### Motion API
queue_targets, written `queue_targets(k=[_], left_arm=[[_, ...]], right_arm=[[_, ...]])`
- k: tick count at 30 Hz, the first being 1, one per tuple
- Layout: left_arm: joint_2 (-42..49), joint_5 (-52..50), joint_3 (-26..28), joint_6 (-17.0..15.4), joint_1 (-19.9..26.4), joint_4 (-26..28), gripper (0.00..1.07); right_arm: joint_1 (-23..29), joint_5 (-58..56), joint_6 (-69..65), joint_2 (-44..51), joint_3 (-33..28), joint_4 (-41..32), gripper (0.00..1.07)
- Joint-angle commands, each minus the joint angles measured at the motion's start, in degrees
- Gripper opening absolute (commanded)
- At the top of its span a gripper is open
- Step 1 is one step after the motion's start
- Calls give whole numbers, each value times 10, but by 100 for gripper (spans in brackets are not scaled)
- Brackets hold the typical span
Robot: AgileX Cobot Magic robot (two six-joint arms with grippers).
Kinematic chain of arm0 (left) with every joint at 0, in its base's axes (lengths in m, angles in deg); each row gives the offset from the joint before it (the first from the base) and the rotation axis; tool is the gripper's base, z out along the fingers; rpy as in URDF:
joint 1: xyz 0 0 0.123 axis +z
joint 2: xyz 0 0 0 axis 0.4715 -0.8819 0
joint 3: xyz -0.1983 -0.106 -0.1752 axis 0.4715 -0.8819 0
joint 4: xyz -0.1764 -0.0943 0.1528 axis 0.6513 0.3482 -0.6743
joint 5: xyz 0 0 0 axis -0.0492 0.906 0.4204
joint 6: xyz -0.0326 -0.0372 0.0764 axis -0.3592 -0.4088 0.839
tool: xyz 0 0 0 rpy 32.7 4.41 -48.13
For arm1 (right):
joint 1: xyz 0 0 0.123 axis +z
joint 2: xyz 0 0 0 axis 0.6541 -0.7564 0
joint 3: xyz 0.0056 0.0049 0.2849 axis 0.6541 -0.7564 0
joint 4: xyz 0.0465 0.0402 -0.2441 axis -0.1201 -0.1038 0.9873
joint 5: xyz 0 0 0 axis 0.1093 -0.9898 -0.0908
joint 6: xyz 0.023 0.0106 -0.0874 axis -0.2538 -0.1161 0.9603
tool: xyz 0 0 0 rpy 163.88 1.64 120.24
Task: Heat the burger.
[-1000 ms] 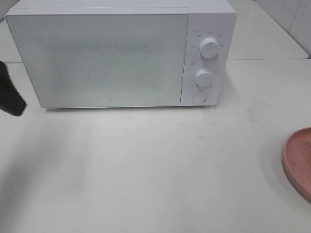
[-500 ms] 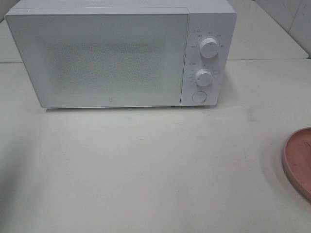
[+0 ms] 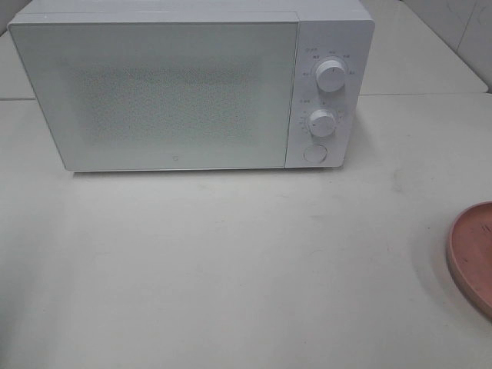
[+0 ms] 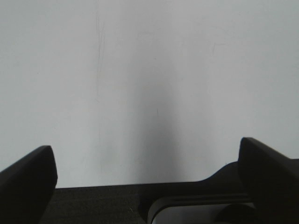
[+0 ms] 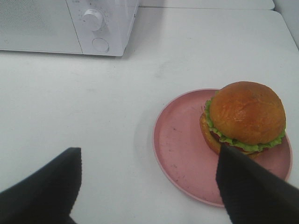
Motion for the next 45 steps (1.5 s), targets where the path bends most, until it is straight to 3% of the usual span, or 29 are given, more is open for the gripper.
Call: queue_targets(k=[1, 23, 45], left_arm=[[64, -25, -34, -5, 1, 0, 103], [348, -28, -45, -5, 1, -13, 103], [384, -23, -49, -5, 1, 1, 103]], right_arm=[[-4, 6, -3, 15, 1, 2, 76], [-4, 6, -3, 15, 1, 2, 76], [-4, 6, -3, 15, 1, 2, 76]])
